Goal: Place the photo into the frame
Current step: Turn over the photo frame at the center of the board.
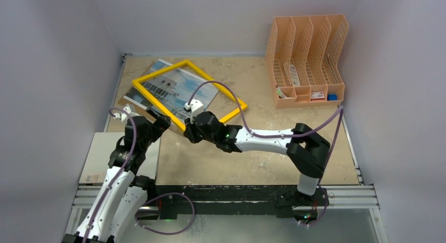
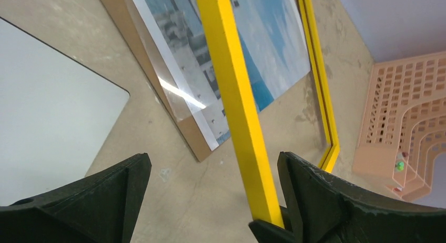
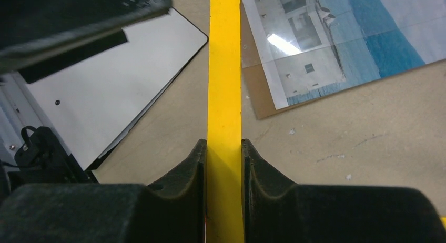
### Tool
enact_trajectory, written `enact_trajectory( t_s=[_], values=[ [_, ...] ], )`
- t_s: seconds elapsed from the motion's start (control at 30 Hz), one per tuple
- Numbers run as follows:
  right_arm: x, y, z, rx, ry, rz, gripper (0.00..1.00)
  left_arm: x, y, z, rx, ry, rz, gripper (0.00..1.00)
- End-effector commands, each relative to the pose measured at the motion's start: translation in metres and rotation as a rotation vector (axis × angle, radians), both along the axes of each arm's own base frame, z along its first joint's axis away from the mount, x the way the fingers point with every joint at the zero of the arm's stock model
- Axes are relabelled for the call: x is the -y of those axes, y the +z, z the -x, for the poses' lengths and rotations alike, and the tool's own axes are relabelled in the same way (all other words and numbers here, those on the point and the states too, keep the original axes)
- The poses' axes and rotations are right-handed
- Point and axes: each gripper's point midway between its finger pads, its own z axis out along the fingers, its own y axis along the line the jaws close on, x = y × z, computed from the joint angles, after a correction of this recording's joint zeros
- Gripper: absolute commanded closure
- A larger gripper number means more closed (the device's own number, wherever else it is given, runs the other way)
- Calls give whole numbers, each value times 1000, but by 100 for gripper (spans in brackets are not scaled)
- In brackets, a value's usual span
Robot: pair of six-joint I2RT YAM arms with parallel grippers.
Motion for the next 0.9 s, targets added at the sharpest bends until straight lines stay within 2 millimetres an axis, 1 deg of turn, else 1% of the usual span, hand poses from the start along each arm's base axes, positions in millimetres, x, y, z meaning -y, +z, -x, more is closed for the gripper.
enact_trajectory(
  t_s=[0.0, 0.03, 0.2, 0.27, 0.33, 0.37, 0.4, 0.5, 0.63, 0.67, 0.73, 0.8, 0.87],
  values=[
    [1, 55, 5, 27, 10, -178, 100, 30, -1, -21, 81, -87, 148, 4],
    [3, 57, 8, 20, 15, -185, 100, 33, -7, -22, 79, -98, 161, 4],
    [11, 63, 21, -5, 53, -203, 100, 47, -16, -32, 105, -141, 217, 5],
    [14, 61, 24, -13, 64, -195, 100, 52, -19, -34, 104, -161, 237, 6],
    [16, 57, 26, -20, 66, -181, 100, 56, -20, -36, 105, -178, 254, 13],
    [17, 55, 27, -21, 69, -177, 100, 58, -15, -39, 131, -183, 263, 15],
    [18, 54, 28, -22, 76, -173, 100, 59, -15, -40, 134, -185, 269, 18],
    [18, 51, 30, -27, 87, -163, 100, 61, -16, -40, 128, -194, 278, 32],
    [17, 49, 30, -28, 95, -147, 100, 65, -13, -40, 134, -211, 291, 52],
    [17, 47, 31, -29, 103, -137, 97, 65, -12, -40, 137, -213, 290, 60],
    [17, 48, 32, -23, 118, -127, 91, 65, -7, -41, 142, -219, 281, 80],
    [17, 54, 33, -11, 126, -138, 84, 64, -2, -41, 143, -225, 263, 98],
    [17, 60, 34, -5, 135, -142, 77, 62, 3, -41, 133, -228, 238, 100]
  ],
)
